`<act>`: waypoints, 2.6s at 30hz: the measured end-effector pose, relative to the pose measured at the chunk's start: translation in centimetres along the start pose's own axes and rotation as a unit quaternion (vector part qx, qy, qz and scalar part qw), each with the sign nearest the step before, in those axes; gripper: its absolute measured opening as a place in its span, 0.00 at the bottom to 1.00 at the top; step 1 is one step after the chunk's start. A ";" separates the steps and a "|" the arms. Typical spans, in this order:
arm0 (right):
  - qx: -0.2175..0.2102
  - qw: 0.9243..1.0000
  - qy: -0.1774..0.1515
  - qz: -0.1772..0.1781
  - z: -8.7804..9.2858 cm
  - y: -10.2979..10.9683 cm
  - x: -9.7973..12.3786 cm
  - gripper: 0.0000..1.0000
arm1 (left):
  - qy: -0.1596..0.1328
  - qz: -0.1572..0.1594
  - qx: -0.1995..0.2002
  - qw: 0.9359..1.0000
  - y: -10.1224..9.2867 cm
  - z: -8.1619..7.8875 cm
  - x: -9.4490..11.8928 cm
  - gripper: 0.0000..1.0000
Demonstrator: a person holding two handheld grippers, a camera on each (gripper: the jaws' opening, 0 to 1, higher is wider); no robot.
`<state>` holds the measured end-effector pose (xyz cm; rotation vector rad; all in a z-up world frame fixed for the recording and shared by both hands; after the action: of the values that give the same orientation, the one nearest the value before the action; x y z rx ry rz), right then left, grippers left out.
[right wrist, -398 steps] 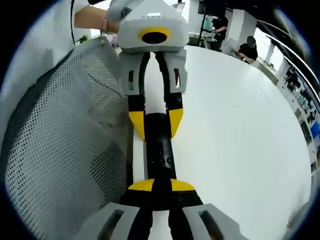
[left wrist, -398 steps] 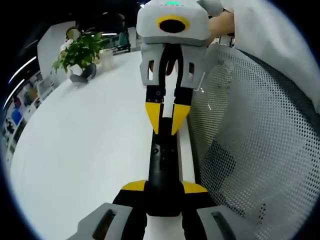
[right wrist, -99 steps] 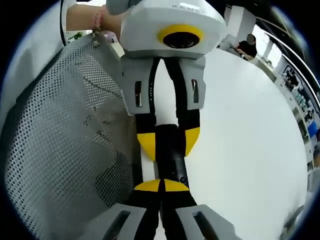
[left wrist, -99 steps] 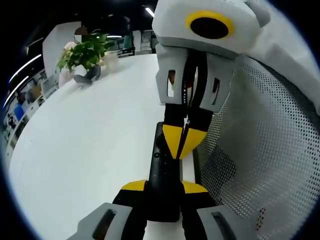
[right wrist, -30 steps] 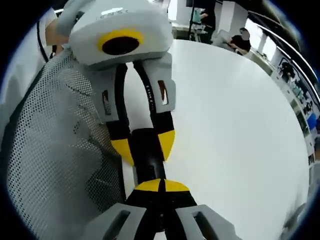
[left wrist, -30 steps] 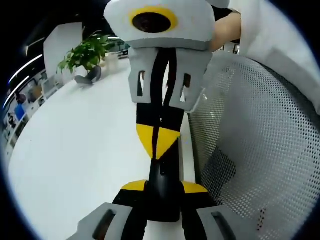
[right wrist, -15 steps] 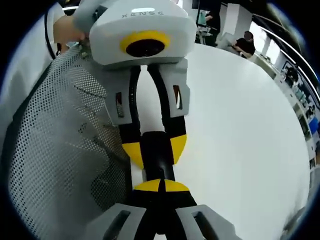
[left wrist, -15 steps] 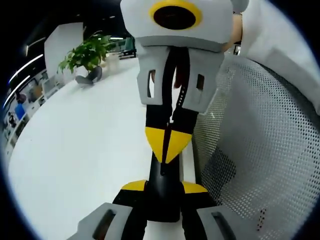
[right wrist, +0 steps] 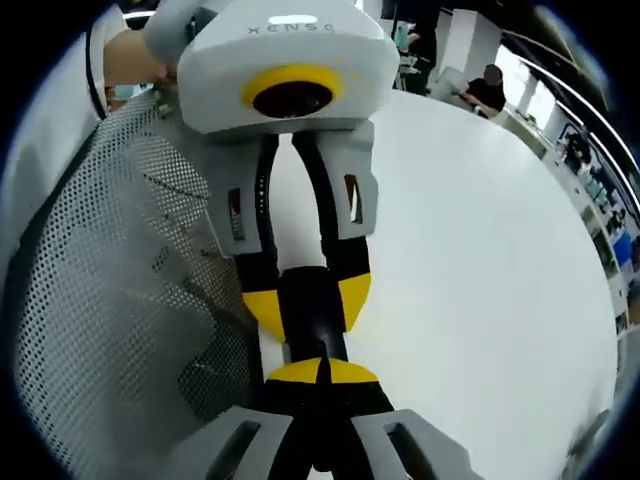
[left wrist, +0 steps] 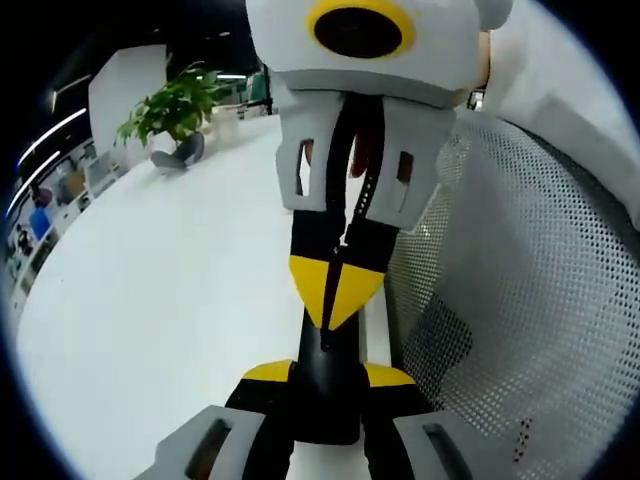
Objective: Press the specified remote control buttons in sequence, fully releasing each button before pressing the next.
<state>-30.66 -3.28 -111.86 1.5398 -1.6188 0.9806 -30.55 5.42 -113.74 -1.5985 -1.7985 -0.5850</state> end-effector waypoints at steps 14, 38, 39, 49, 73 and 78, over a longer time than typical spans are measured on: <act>0.011 1.000 0.009 -0.006 -0.5 0.2 -0.5 0.00 | -0.005 0.000 0.004 1.000 0.0 0.1 0.0 0.24; 0.015 1.000 -0.002 -0.016 -1.0 0.2 -0.7 0.00 | -0.002 0.001 0.004 1.000 0.0 0.1 0.1 0.24; 0.016 1.000 -0.002 -0.016 -1.0 0.2 -0.7 0.00 | -0.002 0.001 0.004 1.000 0.0 0.1 0.1 0.24; -0.026 0.999 -0.034 -0.016 -0.5 -0.1 -0.6 0.00 | 0.003 0.002 0.001 1.000 0.0 0.0 0.0 0.24; -0.075 0.996 -0.049 -0.004 3.4 -0.4 1.0 0.43 | 0.013 0.001 0.000 1.000 0.0 -0.2 0.0 0.24; -0.074 0.996 -0.044 -0.006 3.8 -0.2 1.1 0.45 | 0.015 0.001 -0.001 1.000 0.0 -0.2 0.0 0.24</act>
<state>-30.41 -7.16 -112.74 1.5089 -1.7000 0.7777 -30.54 5.29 -113.58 -1.5841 -1.7755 -0.6076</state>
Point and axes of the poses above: the point that each gripper's makers call its tool centre point, and the gripper's own axes: x roughly backward along the fingers, y roughly to its left, z roughly out of its underside, the point moved 7 cm from there along x, roughly backward along the fingers, and after that the axes turned 6 degrees about x, right-handed, at the moved point
